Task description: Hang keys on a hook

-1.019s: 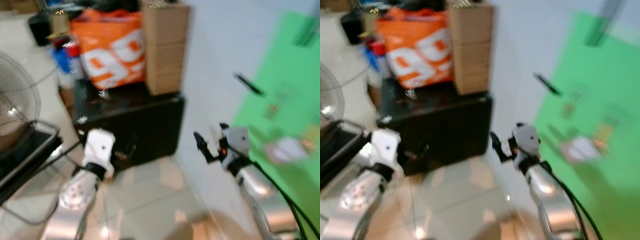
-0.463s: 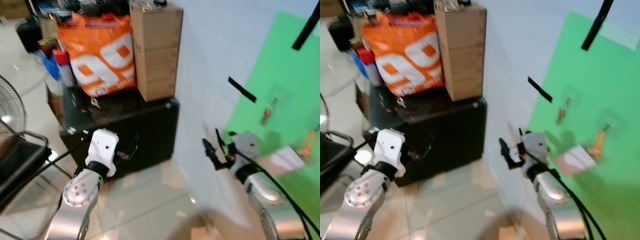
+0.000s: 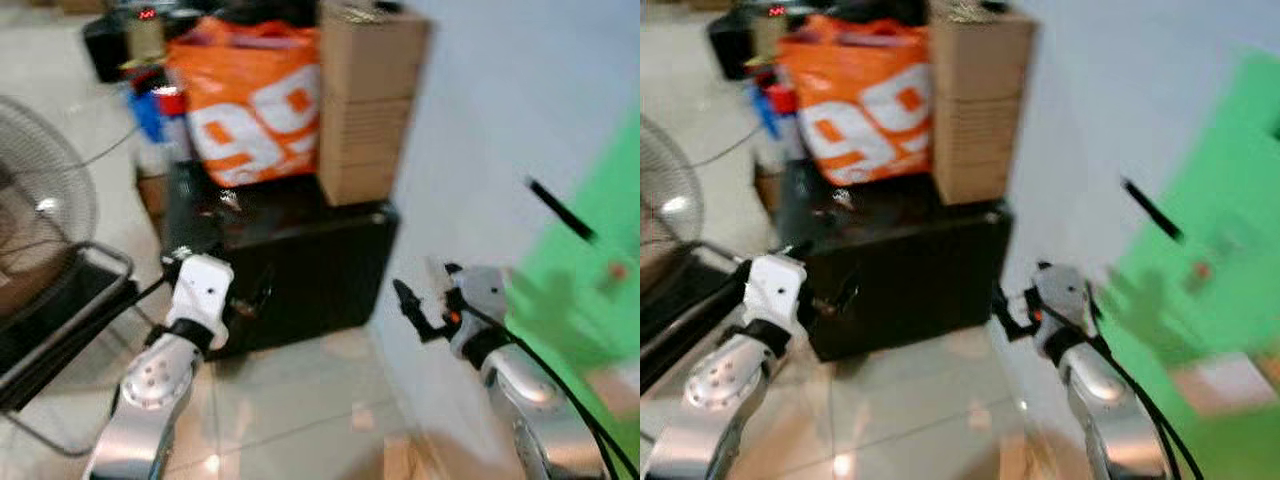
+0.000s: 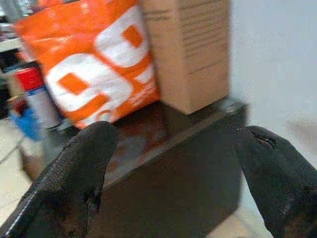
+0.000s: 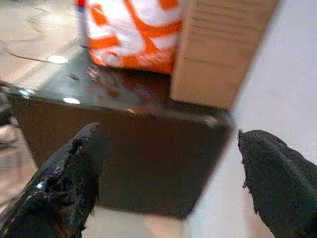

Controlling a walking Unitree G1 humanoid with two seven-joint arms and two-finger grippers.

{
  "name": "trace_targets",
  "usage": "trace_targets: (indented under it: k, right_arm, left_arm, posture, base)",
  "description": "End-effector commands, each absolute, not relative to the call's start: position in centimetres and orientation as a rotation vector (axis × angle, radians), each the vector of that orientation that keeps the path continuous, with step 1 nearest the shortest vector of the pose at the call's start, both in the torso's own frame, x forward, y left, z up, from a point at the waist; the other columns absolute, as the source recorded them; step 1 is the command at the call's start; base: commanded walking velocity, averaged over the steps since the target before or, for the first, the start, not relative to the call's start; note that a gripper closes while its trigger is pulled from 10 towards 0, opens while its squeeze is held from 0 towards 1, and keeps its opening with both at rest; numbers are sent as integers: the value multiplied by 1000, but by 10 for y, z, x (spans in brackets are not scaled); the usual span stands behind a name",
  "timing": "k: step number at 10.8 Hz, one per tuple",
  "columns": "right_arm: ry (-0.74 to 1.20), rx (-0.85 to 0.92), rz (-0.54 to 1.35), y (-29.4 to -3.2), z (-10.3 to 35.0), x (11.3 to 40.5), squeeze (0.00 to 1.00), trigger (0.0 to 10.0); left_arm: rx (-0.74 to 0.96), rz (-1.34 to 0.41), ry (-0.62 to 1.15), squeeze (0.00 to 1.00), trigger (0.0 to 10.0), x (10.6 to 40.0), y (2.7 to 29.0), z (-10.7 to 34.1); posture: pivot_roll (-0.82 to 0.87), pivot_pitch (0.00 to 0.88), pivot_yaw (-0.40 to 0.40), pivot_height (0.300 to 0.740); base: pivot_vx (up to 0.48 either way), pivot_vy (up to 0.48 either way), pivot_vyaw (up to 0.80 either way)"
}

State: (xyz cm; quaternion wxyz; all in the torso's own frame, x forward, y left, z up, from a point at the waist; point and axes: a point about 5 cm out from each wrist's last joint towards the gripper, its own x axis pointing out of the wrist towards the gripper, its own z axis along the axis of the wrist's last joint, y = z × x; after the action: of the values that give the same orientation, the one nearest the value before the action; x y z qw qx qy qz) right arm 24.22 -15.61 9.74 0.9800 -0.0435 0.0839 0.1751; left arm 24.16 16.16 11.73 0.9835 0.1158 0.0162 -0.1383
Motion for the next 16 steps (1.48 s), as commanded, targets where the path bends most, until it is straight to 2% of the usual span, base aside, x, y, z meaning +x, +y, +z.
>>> trace_targets:
  k: [1, 2, 8, 16]
  right_arm:
    - [167, -85, 343, -162, 101, 242, 1000, 10000]
    - [172, -82, 341, -162, 101, 242, 1000, 10000]
    - [170, -58, 295, -160, 99, 240, 1000, 10000]
    - [167, -73, 294, -159, 99, 242, 1000, 10000]
  left_arm:
    - [231, -297, 10, 0, 10000, 244, 156, 121]
    - [231, -296, 9, 0, 10000, 244, 156, 121]
    - [239, -312, 2, 0, 10000, 249, 162, 124]
    - [231, -311, -2, 0, 10000, 250, 161, 122]
  posture:
    - [-18, 0, -1, 740]
    - [-14, 0, 0, 740]
    - [-22, 0, 48, 740]
    - [-9, 0, 23, 740]
  base:
    - [330, 0, 800]
    - [334, 0, 800]
    - [333, 0, 0]
    - [331, 0, 0]
